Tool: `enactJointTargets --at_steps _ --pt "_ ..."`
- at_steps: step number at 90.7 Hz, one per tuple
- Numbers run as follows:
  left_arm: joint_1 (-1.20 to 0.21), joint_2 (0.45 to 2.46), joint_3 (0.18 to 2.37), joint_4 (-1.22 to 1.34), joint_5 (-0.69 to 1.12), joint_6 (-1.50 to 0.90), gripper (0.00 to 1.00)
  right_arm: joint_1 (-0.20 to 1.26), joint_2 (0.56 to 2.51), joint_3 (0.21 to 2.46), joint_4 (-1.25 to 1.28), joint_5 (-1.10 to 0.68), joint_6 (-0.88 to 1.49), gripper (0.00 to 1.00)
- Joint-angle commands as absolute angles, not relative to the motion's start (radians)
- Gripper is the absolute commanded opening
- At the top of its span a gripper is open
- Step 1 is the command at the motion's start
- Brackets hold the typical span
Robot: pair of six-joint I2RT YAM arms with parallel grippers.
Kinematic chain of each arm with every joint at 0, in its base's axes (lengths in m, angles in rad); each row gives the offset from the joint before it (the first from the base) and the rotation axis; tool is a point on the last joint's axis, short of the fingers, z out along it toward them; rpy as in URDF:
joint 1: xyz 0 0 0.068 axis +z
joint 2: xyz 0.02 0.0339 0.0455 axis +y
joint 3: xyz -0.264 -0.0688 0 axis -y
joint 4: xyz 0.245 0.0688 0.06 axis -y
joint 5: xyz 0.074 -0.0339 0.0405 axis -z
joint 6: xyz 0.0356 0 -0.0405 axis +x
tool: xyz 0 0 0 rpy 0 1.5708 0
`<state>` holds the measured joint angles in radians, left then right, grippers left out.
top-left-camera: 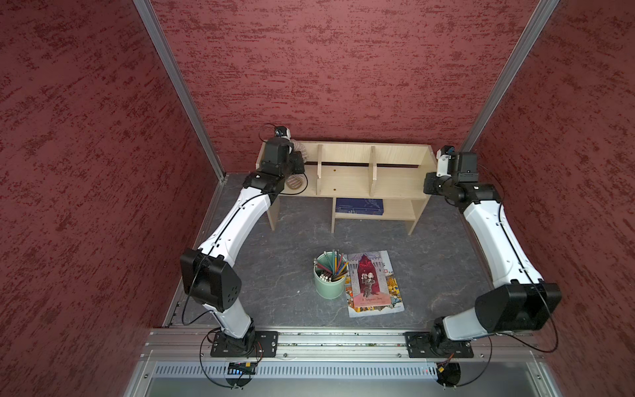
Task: Wipe the bookshelf clean with a cloth
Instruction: Wipe the dust from the shelf.
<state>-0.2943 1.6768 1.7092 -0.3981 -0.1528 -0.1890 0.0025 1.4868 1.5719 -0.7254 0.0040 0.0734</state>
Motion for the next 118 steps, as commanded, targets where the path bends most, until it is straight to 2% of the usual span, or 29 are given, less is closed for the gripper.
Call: enactJointTargets --at_steps 1,28,56,79,106,118 --pt "-0.245 1.636 1.704 -0.438 -0.221 -0.185 0.0 -0.012 1.464 1.574 -0.68 -0.061 0.179 0.0" --pt "-0.179 1.48 1.469 -0.376 -0.185 -0.219 0.0 -0.014 1.467 1.569 -0.666 -0.083 0.189 0.0" --pt "-0.197 1.541 1.542 -0.253 0.056 -0.285 0.0 -0.015 1.462 1.564 -0.671 -0.08 0.187 0.0" --pt "-0.295 1.561 1.521 -0.212 0.136 -0.241 0.0 -0.019 1.462 1.576 -0.682 -0.054 0.19 0.0" --pt "-0.347 1.462 1.334 -0.284 0.071 -0.207 0.0 -0.023 1.461 1.563 -0.672 -0.061 0.192 0.0" --pt "-0.331 1.418 1.296 -0.375 -0.057 -0.208 0.0 -0.023 1.462 1.56 -0.668 -0.067 0.195 0.0"
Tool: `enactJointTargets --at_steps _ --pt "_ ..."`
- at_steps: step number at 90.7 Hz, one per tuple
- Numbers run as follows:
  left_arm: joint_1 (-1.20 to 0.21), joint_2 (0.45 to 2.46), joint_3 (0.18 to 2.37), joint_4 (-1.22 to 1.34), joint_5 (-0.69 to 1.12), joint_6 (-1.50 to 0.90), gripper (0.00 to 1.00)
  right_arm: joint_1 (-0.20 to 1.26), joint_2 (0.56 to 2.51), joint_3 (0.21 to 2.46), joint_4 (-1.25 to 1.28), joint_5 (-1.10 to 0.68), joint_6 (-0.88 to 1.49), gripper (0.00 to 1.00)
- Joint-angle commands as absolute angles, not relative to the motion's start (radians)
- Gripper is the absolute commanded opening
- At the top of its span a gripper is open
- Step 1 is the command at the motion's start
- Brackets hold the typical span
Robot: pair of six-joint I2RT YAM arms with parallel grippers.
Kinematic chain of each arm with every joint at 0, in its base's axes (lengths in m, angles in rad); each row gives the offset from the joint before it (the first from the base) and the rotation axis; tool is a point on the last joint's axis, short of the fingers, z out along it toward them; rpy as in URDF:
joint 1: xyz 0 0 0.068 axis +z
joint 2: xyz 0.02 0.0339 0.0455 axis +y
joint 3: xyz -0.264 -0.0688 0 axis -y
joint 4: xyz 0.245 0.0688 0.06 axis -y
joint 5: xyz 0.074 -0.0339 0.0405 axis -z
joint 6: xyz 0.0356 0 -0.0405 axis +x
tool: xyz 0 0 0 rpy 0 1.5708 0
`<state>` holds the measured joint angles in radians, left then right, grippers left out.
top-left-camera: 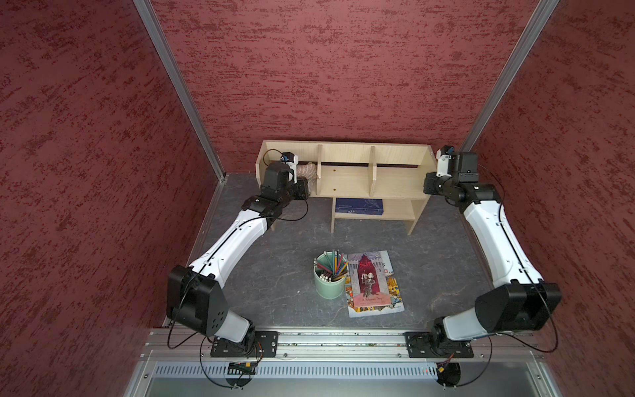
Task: Wipe the bookshelf clean with a cloth
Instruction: Wipe the dust from the shelf.
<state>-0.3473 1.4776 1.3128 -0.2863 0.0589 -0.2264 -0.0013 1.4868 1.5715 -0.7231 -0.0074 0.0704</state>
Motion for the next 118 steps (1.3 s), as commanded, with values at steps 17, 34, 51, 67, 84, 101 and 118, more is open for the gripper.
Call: enactJointTargets --at_steps 17,34,51,67,84,101,118 --pt "-0.278 1.402 1.343 -0.474 -0.22 -0.199 0.0 -0.023 1.462 1.549 -0.657 -0.076 0.2 0.0" --pt "-0.268 1.466 1.447 -0.504 -0.183 -0.173 0.0 -0.023 1.462 1.545 -0.658 -0.072 0.199 0.0" --pt "-0.331 1.558 1.58 -0.471 -0.036 -0.163 0.0 -0.023 1.462 1.545 -0.66 -0.068 0.201 0.0" --pt "-0.367 1.639 1.735 -0.477 0.027 -0.173 0.0 -0.023 1.438 1.545 -0.661 -0.068 0.199 0.0" --pt "-0.357 1.686 1.874 -0.522 -0.061 -0.173 0.0 -0.024 1.433 1.545 -0.662 -0.068 0.199 0.0" --pt "-0.29 1.655 1.91 -0.576 -0.194 -0.167 0.0 -0.024 1.427 1.543 -0.659 -0.068 0.195 0.0" --pt "-0.192 1.554 1.832 -0.616 -0.239 -0.177 0.0 -0.023 1.427 1.54 -0.656 -0.071 0.196 0.0"
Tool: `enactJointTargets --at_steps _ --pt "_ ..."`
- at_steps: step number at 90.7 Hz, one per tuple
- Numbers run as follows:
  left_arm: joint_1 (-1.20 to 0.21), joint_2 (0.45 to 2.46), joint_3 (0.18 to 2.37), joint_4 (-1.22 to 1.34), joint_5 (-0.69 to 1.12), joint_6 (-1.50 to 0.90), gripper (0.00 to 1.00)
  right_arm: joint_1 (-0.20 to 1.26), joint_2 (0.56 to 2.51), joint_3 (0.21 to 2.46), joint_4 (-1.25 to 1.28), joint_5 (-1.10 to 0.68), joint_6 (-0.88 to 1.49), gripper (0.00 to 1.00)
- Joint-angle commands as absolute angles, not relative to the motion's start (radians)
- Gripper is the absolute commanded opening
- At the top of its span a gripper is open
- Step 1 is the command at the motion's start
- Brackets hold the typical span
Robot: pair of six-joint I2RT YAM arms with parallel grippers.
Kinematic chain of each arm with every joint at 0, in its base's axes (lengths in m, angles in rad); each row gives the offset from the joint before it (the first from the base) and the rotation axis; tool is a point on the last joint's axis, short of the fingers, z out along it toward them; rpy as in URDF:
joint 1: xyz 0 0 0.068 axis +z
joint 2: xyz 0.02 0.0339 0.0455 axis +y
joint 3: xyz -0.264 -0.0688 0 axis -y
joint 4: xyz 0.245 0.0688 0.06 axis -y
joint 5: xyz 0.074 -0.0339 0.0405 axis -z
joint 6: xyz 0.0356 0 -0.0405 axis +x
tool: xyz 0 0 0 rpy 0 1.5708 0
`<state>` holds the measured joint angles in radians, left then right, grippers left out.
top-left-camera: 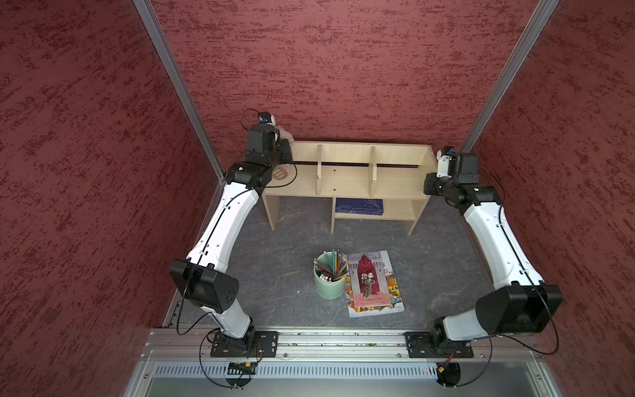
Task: Wipe the bookshelf clean with a cloth
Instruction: Wipe the dust from the shelf.
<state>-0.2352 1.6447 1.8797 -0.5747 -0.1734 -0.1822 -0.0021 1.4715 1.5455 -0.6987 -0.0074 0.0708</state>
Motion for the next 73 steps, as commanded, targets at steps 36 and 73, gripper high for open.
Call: enactJointTargets --at_steps 36,73 --pt "-0.112 1.413 1.636 -0.598 -0.244 -0.219 0.0 -0.024 1.439 1.548 -0.653 -0.085 0.191 0.0" --pt "-0.111 1.574 1.779 -0.495 -0.031 -0.241 0.0 -0.024 1.431 1.543 -0.649 -0.103 0.189 0.0"
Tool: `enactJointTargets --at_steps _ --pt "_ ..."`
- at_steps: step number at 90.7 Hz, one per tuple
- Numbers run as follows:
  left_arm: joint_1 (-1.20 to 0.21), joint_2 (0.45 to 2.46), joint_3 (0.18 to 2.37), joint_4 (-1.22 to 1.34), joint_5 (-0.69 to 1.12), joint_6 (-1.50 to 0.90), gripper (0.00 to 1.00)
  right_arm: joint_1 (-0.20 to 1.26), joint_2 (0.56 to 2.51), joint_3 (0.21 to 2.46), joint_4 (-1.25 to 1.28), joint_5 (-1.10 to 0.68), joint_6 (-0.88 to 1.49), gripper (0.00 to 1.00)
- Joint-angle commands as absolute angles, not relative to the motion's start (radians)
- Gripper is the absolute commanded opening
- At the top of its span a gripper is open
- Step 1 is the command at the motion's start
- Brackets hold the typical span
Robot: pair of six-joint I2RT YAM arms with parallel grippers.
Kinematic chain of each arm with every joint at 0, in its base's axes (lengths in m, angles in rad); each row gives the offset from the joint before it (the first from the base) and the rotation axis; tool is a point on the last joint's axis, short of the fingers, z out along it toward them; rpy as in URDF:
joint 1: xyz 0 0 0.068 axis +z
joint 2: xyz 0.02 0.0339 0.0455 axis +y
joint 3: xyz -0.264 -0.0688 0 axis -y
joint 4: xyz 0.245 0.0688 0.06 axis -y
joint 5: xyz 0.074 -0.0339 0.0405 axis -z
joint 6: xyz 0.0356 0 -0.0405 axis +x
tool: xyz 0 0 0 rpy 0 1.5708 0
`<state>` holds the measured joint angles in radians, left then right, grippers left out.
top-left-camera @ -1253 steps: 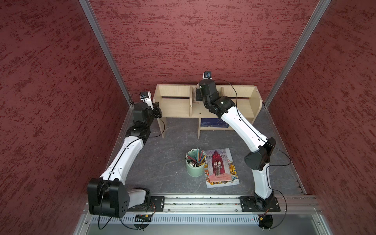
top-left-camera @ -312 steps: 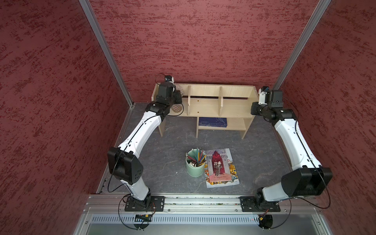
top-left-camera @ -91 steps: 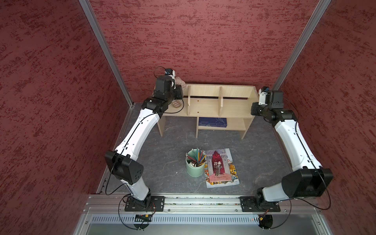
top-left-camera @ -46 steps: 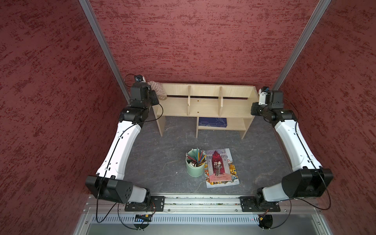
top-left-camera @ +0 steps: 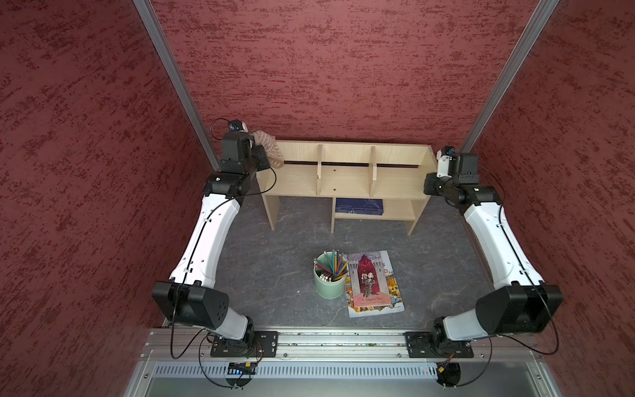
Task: Wipe the bookshelf clean with a cloth
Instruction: Wipe the dust from the shelf.
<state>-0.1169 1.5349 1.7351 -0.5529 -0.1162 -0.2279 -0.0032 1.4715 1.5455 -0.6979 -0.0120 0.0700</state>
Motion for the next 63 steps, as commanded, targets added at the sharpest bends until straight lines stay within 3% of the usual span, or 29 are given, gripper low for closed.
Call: enactJointTargets --at_steps 1,21,63 --pt "-0.111 1.58 1.783 -0.495 -0.028 -0.241 0.0 -0.024 1.431 1.543 -0.649 -0.103 0.189 0.0" --pt "-0.111 1.54 1.738 -0.495 -0.032 -0.275 0.0 -0.023 1.425 1.539 -0.649 -0.097 0.183 0.0" --pt "-0.154 1.091 1.169 -0.48 -0.126 -0.365 0.0 -0.023 1.435 1.53 -0.634 -0.104 0.192 0.0"
